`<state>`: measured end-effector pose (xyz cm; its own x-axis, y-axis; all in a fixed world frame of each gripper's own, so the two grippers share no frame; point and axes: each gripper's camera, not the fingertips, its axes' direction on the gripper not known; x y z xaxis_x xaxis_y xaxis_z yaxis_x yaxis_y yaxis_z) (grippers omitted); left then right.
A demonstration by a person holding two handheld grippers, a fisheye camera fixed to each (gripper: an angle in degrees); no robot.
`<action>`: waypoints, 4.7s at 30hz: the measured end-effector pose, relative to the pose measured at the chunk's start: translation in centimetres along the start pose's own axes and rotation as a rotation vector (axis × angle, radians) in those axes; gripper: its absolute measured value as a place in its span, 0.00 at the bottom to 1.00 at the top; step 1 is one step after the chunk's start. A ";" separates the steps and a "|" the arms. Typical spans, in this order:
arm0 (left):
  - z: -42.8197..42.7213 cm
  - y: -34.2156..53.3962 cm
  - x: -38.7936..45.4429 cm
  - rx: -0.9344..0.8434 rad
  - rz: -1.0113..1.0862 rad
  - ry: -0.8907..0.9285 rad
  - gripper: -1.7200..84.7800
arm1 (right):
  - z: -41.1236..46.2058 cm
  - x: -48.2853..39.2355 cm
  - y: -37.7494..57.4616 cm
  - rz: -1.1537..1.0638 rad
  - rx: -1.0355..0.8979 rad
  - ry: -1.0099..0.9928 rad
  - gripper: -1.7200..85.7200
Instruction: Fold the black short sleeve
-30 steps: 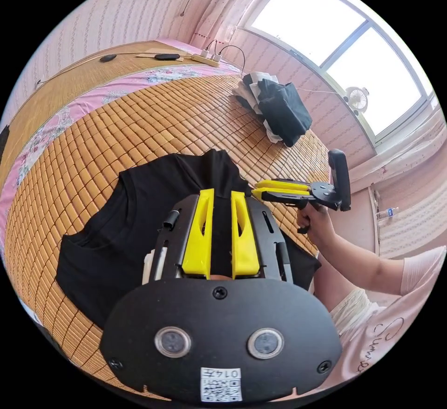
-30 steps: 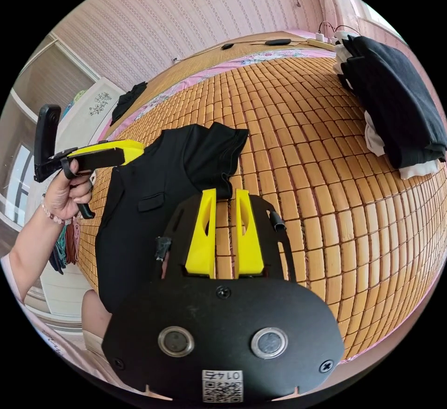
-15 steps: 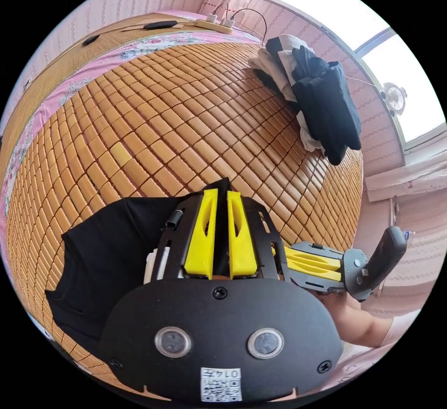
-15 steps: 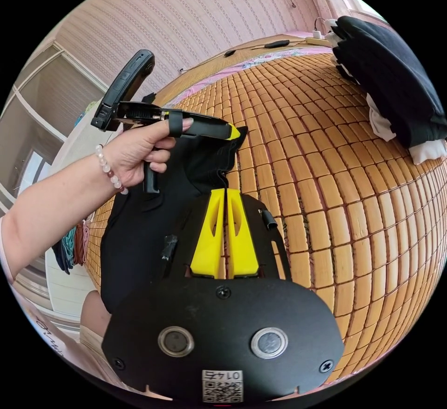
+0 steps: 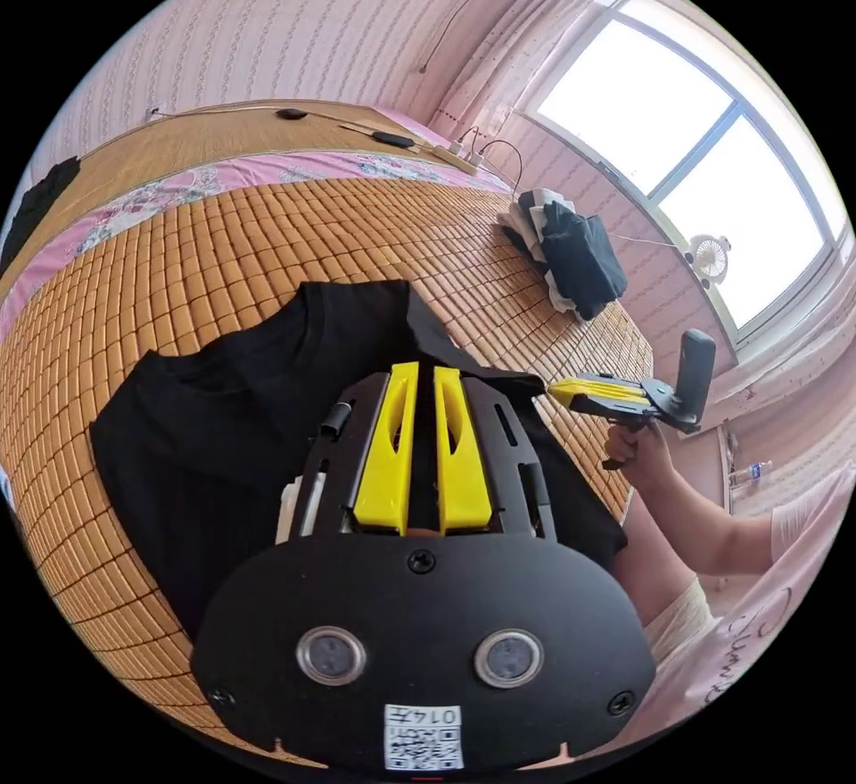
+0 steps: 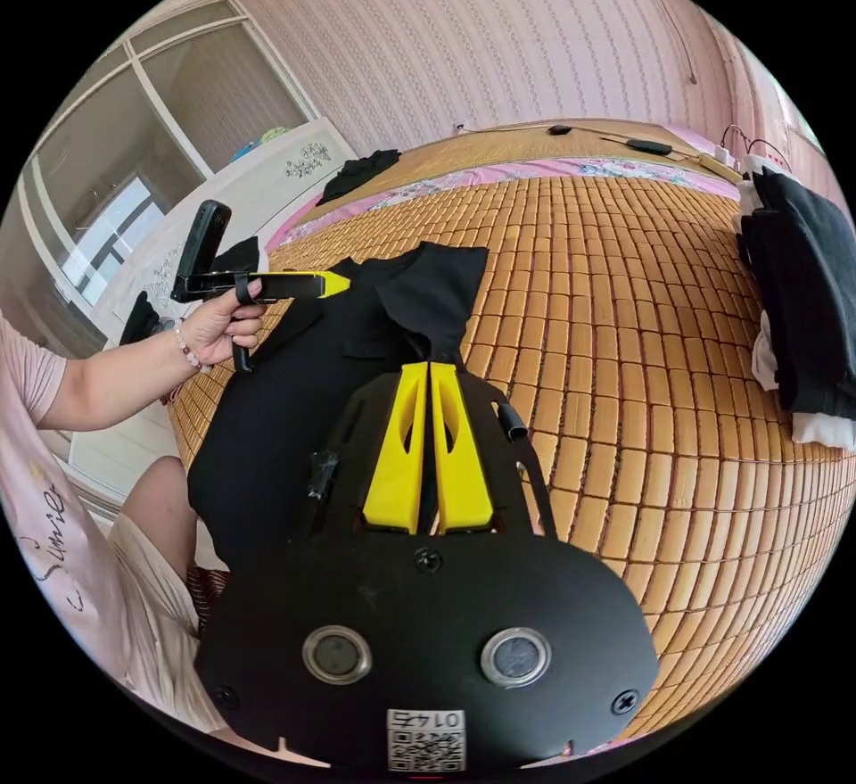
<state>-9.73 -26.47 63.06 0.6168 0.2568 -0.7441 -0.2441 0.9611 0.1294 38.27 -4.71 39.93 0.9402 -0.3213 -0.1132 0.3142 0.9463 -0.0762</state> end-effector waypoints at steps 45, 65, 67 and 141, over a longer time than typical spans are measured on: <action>-32.0 9.8 -5.7 0.144 -0.035 -0.078 0.01 | -4.7 -0.5 -6.2 -0.092 -0.019 -0.006 0.01; -31.4 36.0 3.7 0.104 -0.329 -0.006 0.01 | -6.0 0.5 17.6 0.276 -0.085 -0.222 0.02; -32.7 35.9 5.0 0.112 -0.286 -0.022 0.01 | -7.3 -0.3 17.8 0.266 -0.057 -0.213 0.02; -15.8 38.9 22.4 -0.209 0.073 -0.095 0.01 | -4.4 -44.9 -0.1 -0.450 -0.650 0.203 0.02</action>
<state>-17.20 15.05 41.11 0.6572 0.3427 -0.6713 -0.4337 0.9004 0.0350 -4.59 9.46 40.68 0.6801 -0.7252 -0.1072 0.4582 0.5347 -0.7100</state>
